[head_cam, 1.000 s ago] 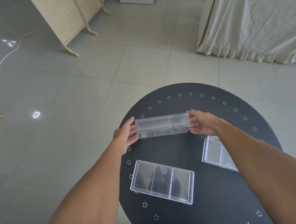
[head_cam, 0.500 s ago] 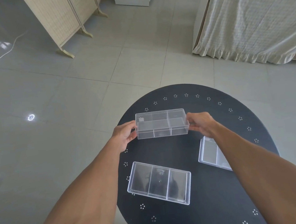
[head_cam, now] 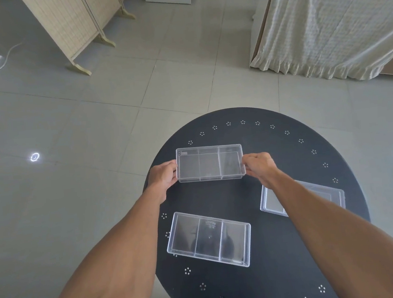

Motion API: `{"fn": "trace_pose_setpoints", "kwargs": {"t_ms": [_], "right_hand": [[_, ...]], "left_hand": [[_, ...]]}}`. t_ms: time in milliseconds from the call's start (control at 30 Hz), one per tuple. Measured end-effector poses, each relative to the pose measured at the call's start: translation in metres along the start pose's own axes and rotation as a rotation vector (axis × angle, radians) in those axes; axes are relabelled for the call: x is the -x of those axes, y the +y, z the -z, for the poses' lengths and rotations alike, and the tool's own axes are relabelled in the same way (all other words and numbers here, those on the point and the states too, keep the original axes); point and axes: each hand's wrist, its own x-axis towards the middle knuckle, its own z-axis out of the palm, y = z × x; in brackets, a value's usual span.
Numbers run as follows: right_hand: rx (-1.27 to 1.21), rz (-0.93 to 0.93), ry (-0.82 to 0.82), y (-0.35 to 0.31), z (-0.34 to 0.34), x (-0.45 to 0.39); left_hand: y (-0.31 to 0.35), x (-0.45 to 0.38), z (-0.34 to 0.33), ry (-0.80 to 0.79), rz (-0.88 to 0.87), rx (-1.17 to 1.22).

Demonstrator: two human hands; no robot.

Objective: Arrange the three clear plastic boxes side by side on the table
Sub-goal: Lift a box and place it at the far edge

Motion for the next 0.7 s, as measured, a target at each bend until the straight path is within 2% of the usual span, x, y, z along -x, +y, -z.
{"fn": "trace_pose_setpoints", "kwargs": {"t_ms": [100, 300, 700], "right_hand": [[0.021, -0.027, 0.029, -0.004, -0.007, 0.004], [-0.122, -0.12, 0.039, -0.016, -0.02, 0.01], [-0.159, -0.165, 0.023, -0.037, -0.037, -0.008]], "left_hand": [[0.003, 0.0, -0.002, -0.031, -0.009, -0.03], [0.011, -0.008, -0.001, -0.045, -0.009, -0.143], [0.052, -0.025, -0.007, -0.038, -0.012, -0.113]]}}
